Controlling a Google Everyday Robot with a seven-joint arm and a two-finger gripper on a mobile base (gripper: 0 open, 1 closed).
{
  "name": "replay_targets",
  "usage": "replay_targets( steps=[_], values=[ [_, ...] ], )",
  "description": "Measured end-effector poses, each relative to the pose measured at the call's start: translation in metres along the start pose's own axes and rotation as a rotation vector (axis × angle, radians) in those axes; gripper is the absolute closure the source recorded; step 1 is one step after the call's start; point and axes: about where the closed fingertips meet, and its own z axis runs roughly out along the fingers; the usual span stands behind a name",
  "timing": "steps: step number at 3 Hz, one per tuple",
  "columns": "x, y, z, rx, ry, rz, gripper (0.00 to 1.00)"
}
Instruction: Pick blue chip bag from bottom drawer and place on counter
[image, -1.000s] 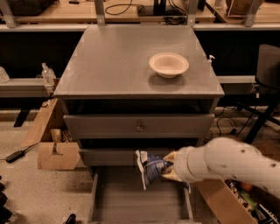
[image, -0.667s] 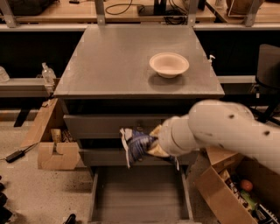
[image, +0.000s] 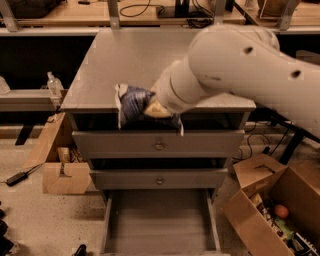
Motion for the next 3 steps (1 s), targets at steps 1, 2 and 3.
replay_targets(
  steps=[1,2,3],
  values=[
    [-0.036,-0.048,-0.006,0.125,-0.04,0.005,1.0],
    [-0.037,-0.061,-0.004,0.127,-0.03,0.0,1.0],
    [-0.04,-0.12,0.006,0.17,-0.031,0.014,1.0]
  ],
)
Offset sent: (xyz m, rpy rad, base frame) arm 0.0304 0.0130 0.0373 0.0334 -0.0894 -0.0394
